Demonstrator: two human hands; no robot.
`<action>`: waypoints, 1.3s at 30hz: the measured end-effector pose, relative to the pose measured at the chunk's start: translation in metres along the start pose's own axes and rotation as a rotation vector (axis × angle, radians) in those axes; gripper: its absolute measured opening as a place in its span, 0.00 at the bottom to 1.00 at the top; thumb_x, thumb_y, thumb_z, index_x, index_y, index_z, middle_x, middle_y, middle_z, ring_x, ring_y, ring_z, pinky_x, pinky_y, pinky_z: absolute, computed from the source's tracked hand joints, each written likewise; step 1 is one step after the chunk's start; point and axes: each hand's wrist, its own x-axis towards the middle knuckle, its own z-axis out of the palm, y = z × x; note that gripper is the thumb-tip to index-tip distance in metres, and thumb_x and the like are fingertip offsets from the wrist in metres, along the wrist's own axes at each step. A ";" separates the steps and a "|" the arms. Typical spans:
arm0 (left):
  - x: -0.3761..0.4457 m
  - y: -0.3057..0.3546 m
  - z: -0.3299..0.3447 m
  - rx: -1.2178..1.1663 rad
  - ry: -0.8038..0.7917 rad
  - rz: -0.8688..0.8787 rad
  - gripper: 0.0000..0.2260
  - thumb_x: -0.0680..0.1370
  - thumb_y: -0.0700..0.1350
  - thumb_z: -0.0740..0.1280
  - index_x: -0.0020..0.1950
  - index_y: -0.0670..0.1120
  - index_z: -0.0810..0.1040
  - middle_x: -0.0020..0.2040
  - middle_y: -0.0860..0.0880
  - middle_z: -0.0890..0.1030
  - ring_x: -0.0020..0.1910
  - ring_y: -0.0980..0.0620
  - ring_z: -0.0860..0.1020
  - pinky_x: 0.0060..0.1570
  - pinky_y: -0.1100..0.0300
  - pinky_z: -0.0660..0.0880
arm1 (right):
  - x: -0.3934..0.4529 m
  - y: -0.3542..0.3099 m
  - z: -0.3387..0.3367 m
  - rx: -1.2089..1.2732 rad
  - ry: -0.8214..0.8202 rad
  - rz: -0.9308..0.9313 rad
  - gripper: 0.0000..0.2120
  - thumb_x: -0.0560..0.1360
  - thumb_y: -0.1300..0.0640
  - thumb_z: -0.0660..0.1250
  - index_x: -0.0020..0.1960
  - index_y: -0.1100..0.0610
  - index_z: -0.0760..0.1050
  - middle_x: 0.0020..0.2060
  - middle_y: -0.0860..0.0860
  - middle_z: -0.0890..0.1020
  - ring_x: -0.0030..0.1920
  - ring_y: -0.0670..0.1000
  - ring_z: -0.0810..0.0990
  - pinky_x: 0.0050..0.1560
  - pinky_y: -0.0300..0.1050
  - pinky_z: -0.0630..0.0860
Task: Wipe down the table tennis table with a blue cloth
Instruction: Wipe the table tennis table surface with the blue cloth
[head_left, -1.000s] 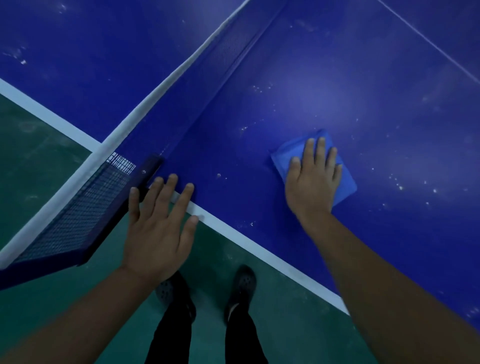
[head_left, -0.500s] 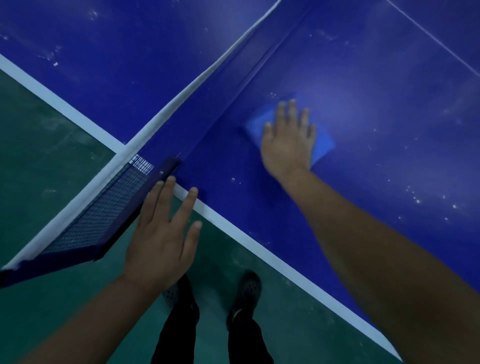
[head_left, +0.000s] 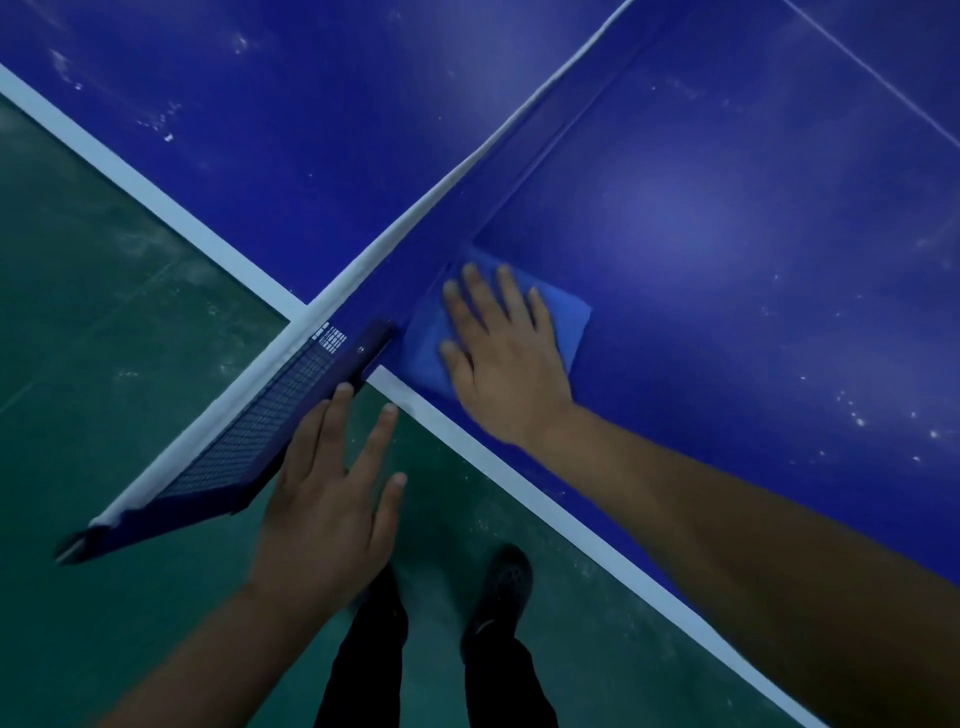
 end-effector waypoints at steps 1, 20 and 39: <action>-0.001 0.000 -0.002 0.002 -0.011 -0.008 0.26 0.80 0.54 0.55 0.75 0.43 0.69 0.75 0.34 0.63 0.72 0.34 0.64 0.71 0.42 0.64 | -0.011 0.003 -0.001 -0.019 -0.048 -0.092 0.28 0.83 0.41 0.47 0.79 0.52 0.59 0.80 0.51 0.59 0.79 0.58 0.54 0.77 0.59 0.50; -0.001 -0.010 -0.010 -0.039 -0.072 0.037 0.31 0.80 0.57 0.51 0.78 0.40 0.61 0.78 0.37 0.61 0.75 0.39 0.59 0.73 0.50 0.53 | -0.008 -0.011 0.002 0.034 0.018 0.511 0.28 0.84 0.41 0.45 0.82 0.48 0.50 0.81 0.47 0.50 0.80 0.57 0.46 0.78 0.61 0.46; 0.029 0.036 0.002 -0.202 -0.031 0.146 0.27 0.82 0.49 0.61 0.77 0.38 0.62 0.79 0.37 0.57 0.78 0.37 0.54 0.77 0.49 0.47 | -0.118 -0.006 0.015 0.008 0.000 0.344 0.28 0.82 0.43 0.48 0.79 0.52 0.60 0.79 0.51 0.60 0.79 0.60 0.55 0.77 0.62 0.52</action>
